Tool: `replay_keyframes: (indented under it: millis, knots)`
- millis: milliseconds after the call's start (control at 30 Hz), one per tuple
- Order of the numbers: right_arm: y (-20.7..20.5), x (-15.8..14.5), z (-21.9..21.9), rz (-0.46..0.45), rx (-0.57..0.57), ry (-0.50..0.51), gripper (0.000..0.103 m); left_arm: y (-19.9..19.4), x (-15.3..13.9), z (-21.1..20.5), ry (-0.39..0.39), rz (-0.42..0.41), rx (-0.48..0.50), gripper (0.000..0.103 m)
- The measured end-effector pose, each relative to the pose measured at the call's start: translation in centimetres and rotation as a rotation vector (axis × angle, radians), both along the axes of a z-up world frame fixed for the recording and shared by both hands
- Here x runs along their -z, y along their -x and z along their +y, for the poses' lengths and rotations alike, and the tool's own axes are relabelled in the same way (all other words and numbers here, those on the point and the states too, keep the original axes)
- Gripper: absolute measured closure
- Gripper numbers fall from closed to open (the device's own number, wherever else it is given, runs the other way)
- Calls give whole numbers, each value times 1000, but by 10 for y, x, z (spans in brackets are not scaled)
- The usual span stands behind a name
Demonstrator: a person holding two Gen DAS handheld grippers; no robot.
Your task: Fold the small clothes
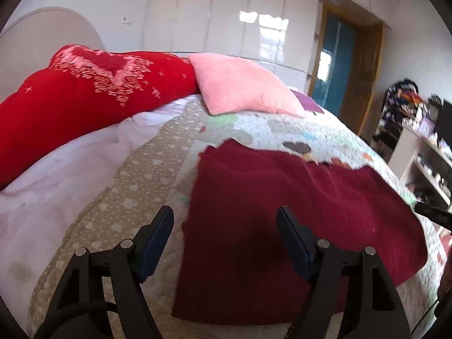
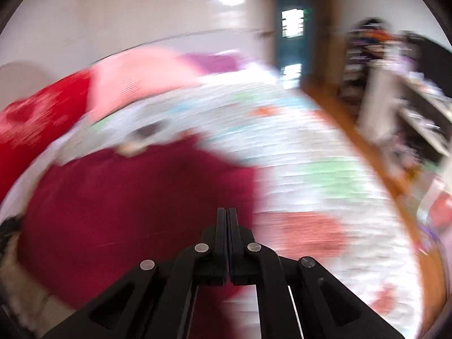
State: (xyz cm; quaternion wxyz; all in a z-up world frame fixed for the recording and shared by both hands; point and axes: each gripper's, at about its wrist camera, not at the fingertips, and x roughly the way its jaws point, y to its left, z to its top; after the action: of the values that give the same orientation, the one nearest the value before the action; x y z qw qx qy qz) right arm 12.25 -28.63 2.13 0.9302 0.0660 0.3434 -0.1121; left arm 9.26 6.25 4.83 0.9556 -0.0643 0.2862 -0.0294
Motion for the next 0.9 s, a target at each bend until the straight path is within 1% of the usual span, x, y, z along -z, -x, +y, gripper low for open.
replay_keyframes:
  millis: [67, 100, 167, 233, 267, 333, 400, 433, 467, 500, 533, 567, 600, 633, 667, 700, 900]
  knots:
    - [16, 3, -31, 10, 120, 61, 102, 2, -4, 9, 23, -15, -32, 29]
    - [21, 10, -47, 43, 157, 47, 102, 3, -6, 12, 30, -20, -44, 29]
    - [33, 30, -81, 102, 225, -65, 102, 3, -9, 22, 35, -25, -84, 28]
    - [37, 50, -100, 150, 268, -115, 102, 1, -10, 32, 26, -22, -129, 27]
    - [39, 58, -106, 157, 273, -133, 102, -1, -9, 36, 29, -18, -144, 27]
    - [40, 61, -110, 125, 270, -145, 102, -3, -8, 41, 42, -5, -158, 27]
    - [35, 58, -103, 129, 262, -117, 101, -5, -5, 40, 20, 5, -166, 27]
    - [32, 57, -97, 125, 238, -112, 99, -7, -3, 36, 1, 12, -164, 27]
    - [26, 56, -92, 125, 220, -111, 94, -10, -1, 32, -18, 23, -154, 27]
    - [22, 57, -87, 126, 204, -108, 74, -12, 2, 28, -32, 35, -144, 26]
    - [16, 57, -82, 120, 187, -109, 44, -13, 4, 26, -45, 45, -137, 26]
    - [10, 58, -75, 113, 159, -116, 28, -14, 5, 24, -61, 53, -136, 26]
    - [4, 62, -71, 120, 143, -115, 3, -15, 6, 22, -74, 59, -138, 26]
    - [1, 66, -64, 145, 129, -98, 0, -15, 7, 22, -84, 66, -139, 26]
    - [-5, 71, -58, 183, 131, -53, 0, -16, 8, 22, -82, 68, -138, 26]
    - [-4, 71, -57, 186, 134, -42, 0, -16, 9, 23, -77, 74, -136, 26]
    - [1, 74, -62, 164, 136, -82, 0, -17, 11, 24, -66, 97, -125, 26]
